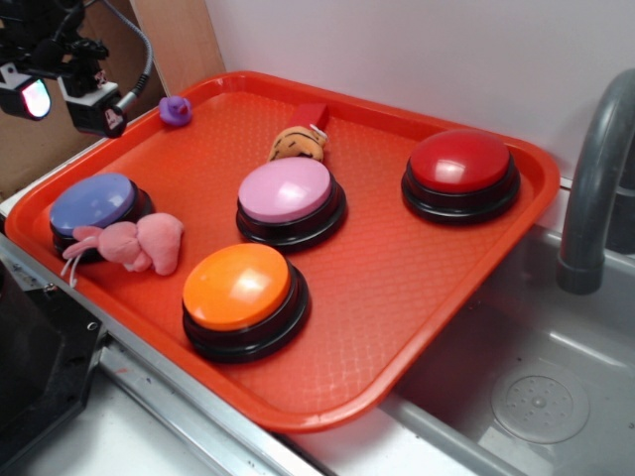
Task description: Push the purple button.
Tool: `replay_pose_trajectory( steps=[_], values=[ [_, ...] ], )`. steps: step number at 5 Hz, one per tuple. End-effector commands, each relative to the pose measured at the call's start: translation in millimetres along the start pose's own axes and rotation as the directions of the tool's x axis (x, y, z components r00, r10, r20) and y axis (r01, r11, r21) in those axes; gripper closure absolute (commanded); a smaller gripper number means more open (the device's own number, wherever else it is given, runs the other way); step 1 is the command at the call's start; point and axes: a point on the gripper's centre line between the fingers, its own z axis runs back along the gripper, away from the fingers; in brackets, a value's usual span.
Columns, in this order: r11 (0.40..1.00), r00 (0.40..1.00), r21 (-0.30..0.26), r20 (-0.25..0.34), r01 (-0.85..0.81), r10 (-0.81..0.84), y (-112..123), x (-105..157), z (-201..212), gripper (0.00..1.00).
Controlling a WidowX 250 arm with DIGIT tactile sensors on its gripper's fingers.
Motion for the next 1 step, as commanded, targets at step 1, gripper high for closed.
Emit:
replay_pose_trajectory(
  steps=[1],
  values=[
    [1.0,0.991,-0.024,0.137,0.0,0.004,3.8,3.0,27.2,0.0]
  ],
)
